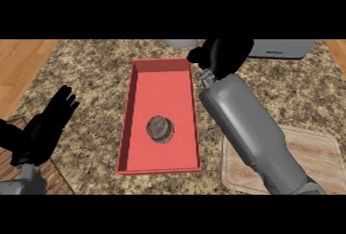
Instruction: Pick the cupcake from the cutting board and place it in the cardboard box
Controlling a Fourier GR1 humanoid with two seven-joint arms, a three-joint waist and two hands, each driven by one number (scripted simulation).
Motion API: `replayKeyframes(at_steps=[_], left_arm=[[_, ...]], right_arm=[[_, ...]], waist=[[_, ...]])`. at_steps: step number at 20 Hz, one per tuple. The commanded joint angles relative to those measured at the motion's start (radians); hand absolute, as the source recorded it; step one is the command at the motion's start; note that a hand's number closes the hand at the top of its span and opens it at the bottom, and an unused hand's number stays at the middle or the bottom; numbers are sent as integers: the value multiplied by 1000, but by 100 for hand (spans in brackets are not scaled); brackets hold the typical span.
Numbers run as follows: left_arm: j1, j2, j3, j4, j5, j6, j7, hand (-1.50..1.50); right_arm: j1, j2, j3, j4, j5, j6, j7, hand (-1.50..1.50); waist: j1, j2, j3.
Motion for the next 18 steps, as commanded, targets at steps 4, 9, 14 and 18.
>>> replayKeyframes(at_steps=[4, 9, 14, 18], left_arm=[[28, 2, 13, 5, -3, 7, -6, 0], [47, 7, 33, -27, 5, 14, -9, 0], [33, 24, 57, -18, 27, -6, 1, 0], [92, 24, 60, -45, 24, -19, -11, 0]], right_arm=[[124, 14, 0, -188, 82, -224, 271, -150], [284, 14, 54, -327, 115, -263, 271, -150], [418, 14, 143, -476, 154, -256, 272, -150], [555, 14, 200, -597, 201, -243, 272, -150]], waist=[[-46, -7, -7], [-49, -9, -6], [-66, -5, -8], [-68, -10, -8]])
